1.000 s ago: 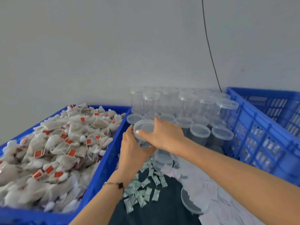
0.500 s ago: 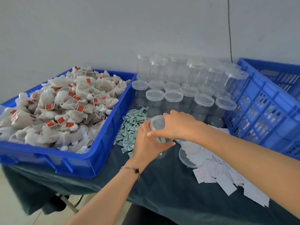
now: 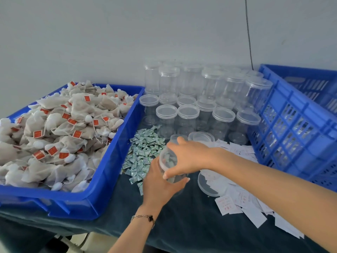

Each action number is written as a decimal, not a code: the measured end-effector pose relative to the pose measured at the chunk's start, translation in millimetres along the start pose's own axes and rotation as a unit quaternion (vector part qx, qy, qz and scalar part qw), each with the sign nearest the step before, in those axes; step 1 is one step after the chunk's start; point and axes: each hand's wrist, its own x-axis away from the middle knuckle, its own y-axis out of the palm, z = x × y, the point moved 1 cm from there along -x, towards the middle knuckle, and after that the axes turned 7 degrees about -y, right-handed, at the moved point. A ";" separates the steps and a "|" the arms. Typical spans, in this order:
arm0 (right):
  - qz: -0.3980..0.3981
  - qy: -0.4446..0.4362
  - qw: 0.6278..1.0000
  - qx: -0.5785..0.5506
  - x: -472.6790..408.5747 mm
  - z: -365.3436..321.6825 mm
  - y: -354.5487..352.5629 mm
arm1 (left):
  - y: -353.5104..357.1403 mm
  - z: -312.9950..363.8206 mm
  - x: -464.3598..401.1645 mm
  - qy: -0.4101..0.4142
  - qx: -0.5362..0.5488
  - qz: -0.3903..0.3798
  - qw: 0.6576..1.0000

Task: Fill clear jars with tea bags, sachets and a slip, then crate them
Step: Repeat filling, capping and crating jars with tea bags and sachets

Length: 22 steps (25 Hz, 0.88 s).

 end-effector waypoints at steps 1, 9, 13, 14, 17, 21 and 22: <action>-0.015 -0.010 1.000 -0.012 1.2 0.2 -5.7 | 1.1 -0.6 -1.2 -0.001 -0.019 0.017 1.000; -0.048 -0.157 0.986 0.001 8.0 -26.5 -12.1 | 5.0 -13.8 -5.0 -0.008 -0.009 0.033 0.999; 0.041 -0.009 0.991 0.126 1.4 -33.0 -15.9 | 5.1 -12.5 -4.5 -0.006 0.010 0.025 1.000; 0.033 0.027 0.988 0.146 0.6 -31.4 -17.2 | 5.0 -14.0 -4.3 -0.019 0.016 0.023 0.999; -0.033 -0.040 0.995 0.081 0.3 -25.9 -26.1 | 5.9 -16.9 -1.4 -0.045 0.022 0.026 0.998; -0.069 -0.091 0.993 -0.012 1.5 -26.1 -25.8 | 5.4 -13.3 -1.0 -0.047 0.026 0.018 0.998; -0.033 -0.065 0.997 0.017 -0.5 -30.4 -20.1 | 4.9 -12.3 -1.0 -0.033 0.021 0.014 0.999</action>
